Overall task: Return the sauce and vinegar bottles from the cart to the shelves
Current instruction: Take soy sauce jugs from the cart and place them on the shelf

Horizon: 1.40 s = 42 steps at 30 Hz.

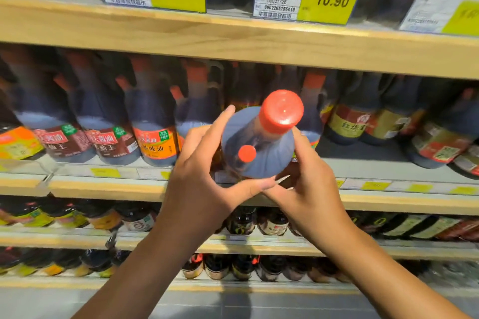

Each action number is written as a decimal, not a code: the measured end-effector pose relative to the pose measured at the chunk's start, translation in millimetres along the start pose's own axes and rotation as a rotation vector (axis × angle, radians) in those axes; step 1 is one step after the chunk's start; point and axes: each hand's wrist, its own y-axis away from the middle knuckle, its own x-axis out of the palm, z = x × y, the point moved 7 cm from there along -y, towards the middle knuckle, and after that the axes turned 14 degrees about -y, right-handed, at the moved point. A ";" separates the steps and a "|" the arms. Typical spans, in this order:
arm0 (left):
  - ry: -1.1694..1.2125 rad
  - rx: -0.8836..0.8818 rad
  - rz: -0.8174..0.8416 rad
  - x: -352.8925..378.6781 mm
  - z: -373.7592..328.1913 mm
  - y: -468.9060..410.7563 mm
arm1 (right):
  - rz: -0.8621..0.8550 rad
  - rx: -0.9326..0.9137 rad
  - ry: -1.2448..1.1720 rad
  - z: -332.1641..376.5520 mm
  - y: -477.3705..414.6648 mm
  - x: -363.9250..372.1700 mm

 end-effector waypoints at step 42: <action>0.136 -0.322 0.186 73.5 37.1 9.9 | -0.155 0.078 0.351 -59.3 -25.5 9.0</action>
